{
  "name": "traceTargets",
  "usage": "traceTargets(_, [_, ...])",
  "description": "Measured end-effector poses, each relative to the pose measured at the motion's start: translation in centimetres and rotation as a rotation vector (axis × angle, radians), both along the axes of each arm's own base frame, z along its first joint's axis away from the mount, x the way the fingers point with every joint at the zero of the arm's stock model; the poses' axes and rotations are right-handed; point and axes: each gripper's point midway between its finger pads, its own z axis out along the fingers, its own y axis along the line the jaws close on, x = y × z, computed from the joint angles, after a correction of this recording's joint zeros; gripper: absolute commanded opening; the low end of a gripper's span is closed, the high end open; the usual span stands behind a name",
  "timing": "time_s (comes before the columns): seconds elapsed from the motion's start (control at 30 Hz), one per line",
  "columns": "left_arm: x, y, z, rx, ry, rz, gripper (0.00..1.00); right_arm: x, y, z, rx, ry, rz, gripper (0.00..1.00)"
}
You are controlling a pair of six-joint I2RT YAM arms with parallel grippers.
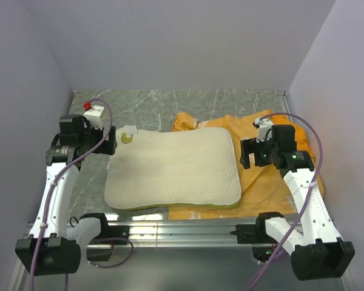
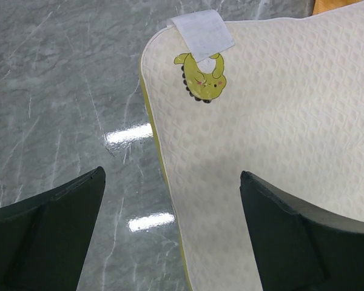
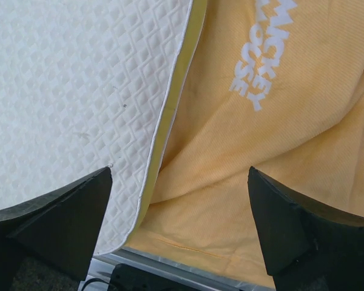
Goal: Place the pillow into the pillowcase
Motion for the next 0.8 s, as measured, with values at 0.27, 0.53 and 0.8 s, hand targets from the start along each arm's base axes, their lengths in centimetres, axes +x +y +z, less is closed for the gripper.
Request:
traceTargets(0.27, [0.3, -0.2, 0.6, -0.013, -0.028, 0.002, 0.99, 0.2, 0.3, -2.3, 0.017, 0.124, -0.015, 1.0])
traceTargets(0.53, [0.5, -1.4, 3.5, -0.061, -0.147, -0.048, 0.99, 2.1, 2.1, -4.8, 0.112, 0.315, -0.022, 1.0])
traceTargets(0.8, [-0.5, -2.8, 6.7, -0.102, -0.267, -0.106, 0.99, 3.0, 4.1, -9.1, 0.211, 0.528, 0.004, 0.95])
